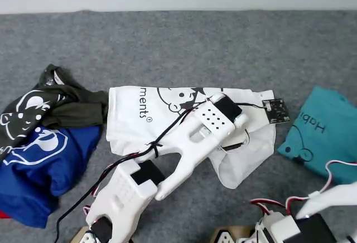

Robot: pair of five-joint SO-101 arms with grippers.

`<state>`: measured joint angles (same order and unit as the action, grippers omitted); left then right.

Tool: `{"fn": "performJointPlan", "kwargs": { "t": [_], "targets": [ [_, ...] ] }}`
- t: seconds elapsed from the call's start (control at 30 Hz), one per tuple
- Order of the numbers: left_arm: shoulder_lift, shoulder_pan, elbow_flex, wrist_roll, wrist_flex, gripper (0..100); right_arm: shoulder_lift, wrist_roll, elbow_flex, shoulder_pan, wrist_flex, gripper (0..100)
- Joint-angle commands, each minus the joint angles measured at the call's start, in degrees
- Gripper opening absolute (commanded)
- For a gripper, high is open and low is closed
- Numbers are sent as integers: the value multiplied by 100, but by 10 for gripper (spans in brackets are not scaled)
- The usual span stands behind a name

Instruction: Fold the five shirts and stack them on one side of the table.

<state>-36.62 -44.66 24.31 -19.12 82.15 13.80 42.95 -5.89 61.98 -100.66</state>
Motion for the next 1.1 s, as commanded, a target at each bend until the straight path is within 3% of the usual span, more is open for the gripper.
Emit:
{"fn": "performJointPlan", "kwargs": {
  "t": [0.0, 0.2, 0.43, 0.67, 0.83, 1.07],
  "targets": [
    [44, 35, 330, -70, -88, 6, 295, 9, -18, 13, -233, 40],
    [53, 0, 382, -70, -44, 13, 295, 9, -18, 13, -233, 40],
    [62, 0, 382, -53, 158, 120, 295, 9, 53, 13, -233, 40],
    [79, 0, 382, -62, 141, 111, 303, 9, 290, 13, -233, 40],
    [53, -9, 391, -70, 114, 3, 303, 9, 281, 13, -233, 40],
    [44, 53, 734, -44, 97, 6, 303, 0, 281, 13, -233, 40]
  ]
}}
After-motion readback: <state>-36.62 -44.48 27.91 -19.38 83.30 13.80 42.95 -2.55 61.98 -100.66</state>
